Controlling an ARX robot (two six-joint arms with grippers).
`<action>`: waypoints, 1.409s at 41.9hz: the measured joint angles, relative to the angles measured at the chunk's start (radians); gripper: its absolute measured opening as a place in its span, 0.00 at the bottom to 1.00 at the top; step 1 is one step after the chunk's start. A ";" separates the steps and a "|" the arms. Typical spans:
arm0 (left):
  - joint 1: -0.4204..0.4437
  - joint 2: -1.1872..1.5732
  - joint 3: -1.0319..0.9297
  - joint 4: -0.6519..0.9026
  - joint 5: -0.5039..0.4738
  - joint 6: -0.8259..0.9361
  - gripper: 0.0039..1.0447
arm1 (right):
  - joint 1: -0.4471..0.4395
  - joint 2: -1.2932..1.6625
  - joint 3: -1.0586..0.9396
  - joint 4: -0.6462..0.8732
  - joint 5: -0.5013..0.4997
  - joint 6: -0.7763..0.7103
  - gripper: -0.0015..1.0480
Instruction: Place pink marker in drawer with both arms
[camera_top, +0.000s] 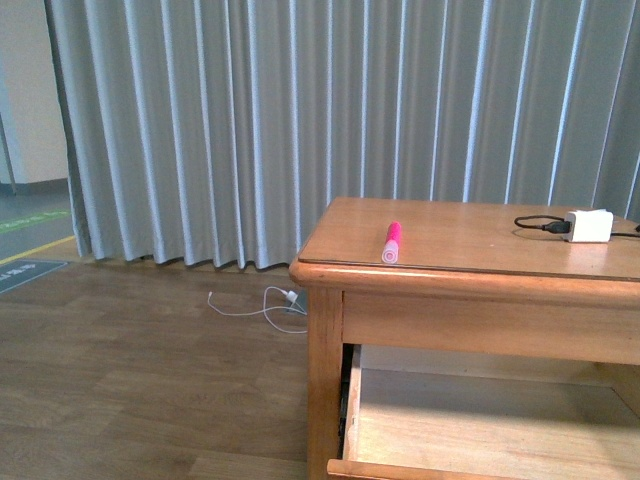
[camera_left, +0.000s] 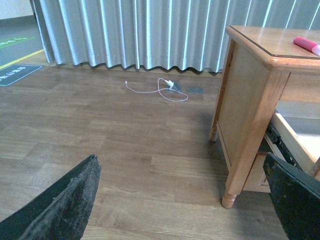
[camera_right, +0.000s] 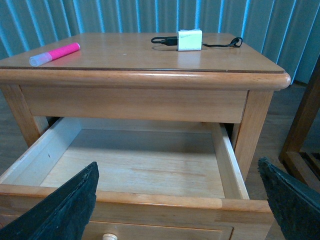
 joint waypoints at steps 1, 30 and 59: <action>0.000 0.000 0.000 0.000 0.000 0.000 0.94 | 0.000 0.000 0.000 0.000 0.000 0.000 0.92; -0.283 1.128 0.668 0.320 -0.050 0.013 0.94 | 0.000 0.000 0.000 0.000 0.000 0.000 0.92; -0.441 1.941 1.509 0.135 -0.015 0.011 0.94 | 0.000 0.000 0.000 0.000 0.000 0.000 0.92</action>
